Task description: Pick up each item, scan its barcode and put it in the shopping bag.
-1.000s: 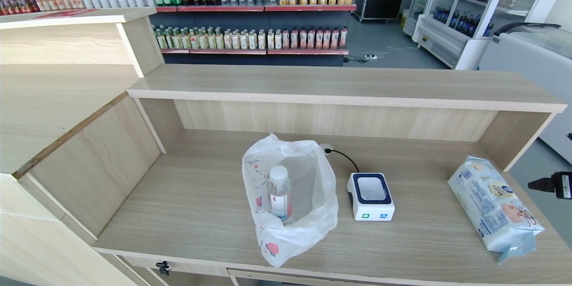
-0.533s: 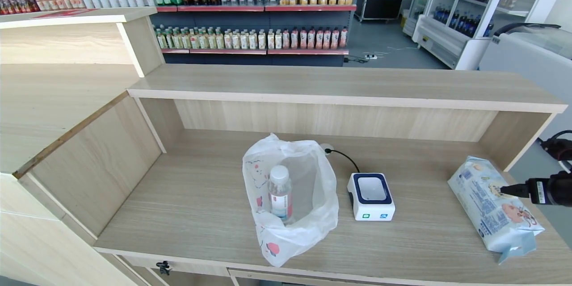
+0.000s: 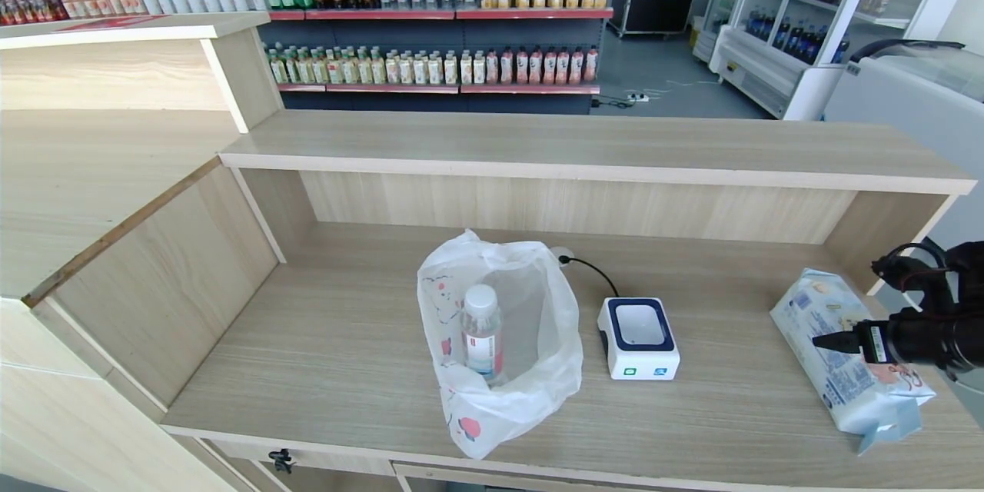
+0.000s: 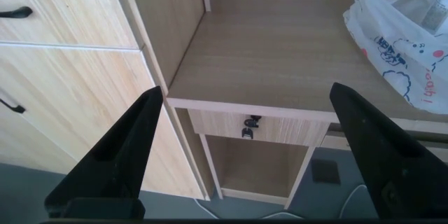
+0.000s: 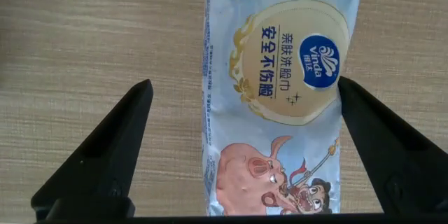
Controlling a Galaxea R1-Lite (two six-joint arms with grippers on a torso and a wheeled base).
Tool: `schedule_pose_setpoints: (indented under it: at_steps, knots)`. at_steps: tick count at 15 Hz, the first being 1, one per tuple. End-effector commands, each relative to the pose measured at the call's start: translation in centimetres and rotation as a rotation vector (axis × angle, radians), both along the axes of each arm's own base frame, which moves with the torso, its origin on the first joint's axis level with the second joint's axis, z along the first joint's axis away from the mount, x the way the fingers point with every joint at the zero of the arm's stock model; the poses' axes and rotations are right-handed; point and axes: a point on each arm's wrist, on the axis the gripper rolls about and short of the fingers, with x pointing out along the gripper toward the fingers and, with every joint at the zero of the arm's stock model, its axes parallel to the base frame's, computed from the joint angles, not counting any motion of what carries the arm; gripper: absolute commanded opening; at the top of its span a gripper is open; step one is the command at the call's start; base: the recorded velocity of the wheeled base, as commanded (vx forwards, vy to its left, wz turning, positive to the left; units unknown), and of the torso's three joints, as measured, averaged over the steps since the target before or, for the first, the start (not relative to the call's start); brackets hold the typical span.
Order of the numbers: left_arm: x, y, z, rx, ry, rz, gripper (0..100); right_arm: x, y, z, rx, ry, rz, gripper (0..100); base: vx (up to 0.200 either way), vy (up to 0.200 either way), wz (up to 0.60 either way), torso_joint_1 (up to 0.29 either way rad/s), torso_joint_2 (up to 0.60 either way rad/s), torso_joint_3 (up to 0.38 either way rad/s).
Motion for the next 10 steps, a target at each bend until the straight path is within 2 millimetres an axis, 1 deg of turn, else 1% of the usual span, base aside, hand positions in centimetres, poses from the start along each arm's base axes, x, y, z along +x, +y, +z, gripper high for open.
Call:
schedule_pose_setpoints:
  at_steps: [1, 3, 6, 10]
  knots:
    - [0.0, 0.0, 0.0, 0.0, 0.0, 0.001, 100, 0.7, 0.5, -1.3, 0.011, 0.023, 0.024, 100, 0.0, 0.0, 0.0, 0.0, 0.0, 0.0]
    - [0.0, 0.0, 0.0, 0.0, 0.0, 0.0, 100, 1.0, 0.5, -2.2, -0.004, 0.042, 0.049, 100, 0.0, 0.0, 0.0, 0.0, 0.0, 0.0]
    - [0.0, 0.0, 0.0, 0.0, 0.0, 0.001, 100, 0.7, 0.2, -3.7, -0.041, 0.086, 0.097, 100, 0.0, 0.0, 0.0, 0.0, 0.0, 0.0]
    - [0.0, 0.0, 0.0, 0.0, 0.0, 0.0, 100, 0.4, -0.7, -4.2, -0.052, 0.092, 0.086, 100, 0.0, 0.0, 0.0, 0.0, 0.0, 0.0]
